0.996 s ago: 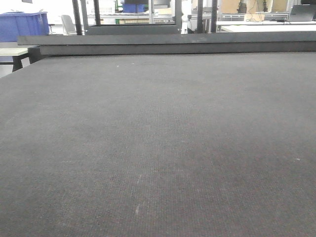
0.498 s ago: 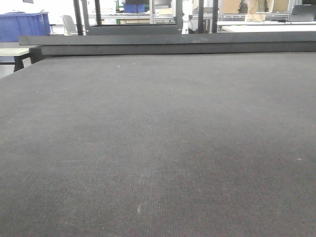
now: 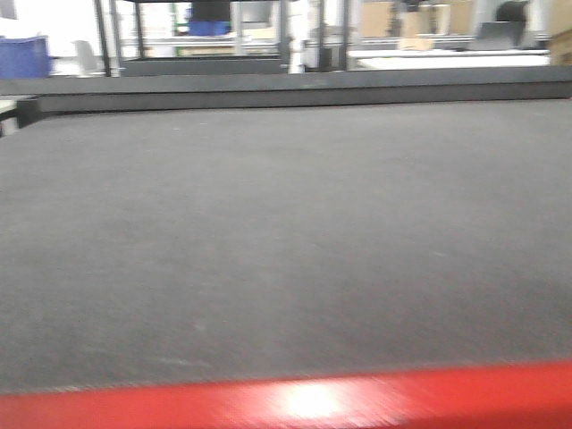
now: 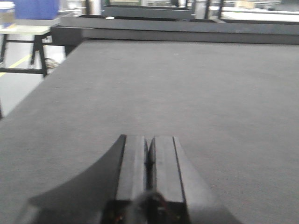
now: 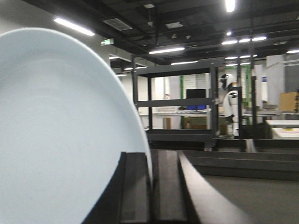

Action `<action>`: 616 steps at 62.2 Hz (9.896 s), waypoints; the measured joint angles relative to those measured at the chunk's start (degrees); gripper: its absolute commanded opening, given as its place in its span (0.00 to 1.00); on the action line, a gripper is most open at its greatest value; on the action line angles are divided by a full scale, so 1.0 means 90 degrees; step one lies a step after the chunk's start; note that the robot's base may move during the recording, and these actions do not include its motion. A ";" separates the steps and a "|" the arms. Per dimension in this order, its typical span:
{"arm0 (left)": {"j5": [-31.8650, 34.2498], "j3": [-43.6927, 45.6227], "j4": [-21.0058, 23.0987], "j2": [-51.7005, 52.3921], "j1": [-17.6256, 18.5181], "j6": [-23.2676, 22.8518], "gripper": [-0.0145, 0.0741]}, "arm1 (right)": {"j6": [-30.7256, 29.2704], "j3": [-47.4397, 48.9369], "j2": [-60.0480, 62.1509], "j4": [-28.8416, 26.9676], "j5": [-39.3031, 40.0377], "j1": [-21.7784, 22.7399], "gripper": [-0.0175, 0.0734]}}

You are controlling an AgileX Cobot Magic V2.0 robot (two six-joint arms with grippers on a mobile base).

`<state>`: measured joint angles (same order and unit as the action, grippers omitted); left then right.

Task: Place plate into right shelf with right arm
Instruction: 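Drive the base away from the table holding the plate, then drive the base up to the shelf of blue bins, then lower the plate into a blue bin and open the right gripper, then withdraw the right gripper up out of the blue bin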

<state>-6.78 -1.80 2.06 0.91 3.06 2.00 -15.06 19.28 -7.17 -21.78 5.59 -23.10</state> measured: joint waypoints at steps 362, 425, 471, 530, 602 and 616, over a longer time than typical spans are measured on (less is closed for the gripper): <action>-0.0001 0.0000 0.0000 0.0000 0.0000 0.0000 0.11 | 0.0000 0.0000 0.0037 -0.0004 0.0023 0.0000 0.25; -0.0001 0.0000 0.0000 0.0000 0.0000 0.0000 0.11 | 0.0171 0.1686 -0.1250 -0.0015 -0.0545 0.0000 0.25; -0.0001 0.0000 0.0000 0.0000 0.0000 0.0000 0.11 | 0.0171 0.6897 -0.8118 -0.0004 -0.1981 0.0000 0.34; -0.0001 0.0000 0.0000 0.0000 0.0000 0.0000 0.11 | 0.0171 0.6945 -0.6395 0.0021 -0.5012 0.0000 0.27; -0.0001 0.0000 0.0000 0.0000 0.0000 0.0000 0.11 | 0.0235 0.4242 -0.3199 0.0203 -0.4160 0.0028 0.27; -0.0001 0.0000 0.0000 0.0000 0.0000 0.0000 0.11 | 0.0235 0.3115 -0.2667 0.0473 -0.2762 0.0846 0.27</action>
<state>-6.79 -1.80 2.06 0.91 3.06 2.00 -12.94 47.31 -31.17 -17.52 -19.28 -15.48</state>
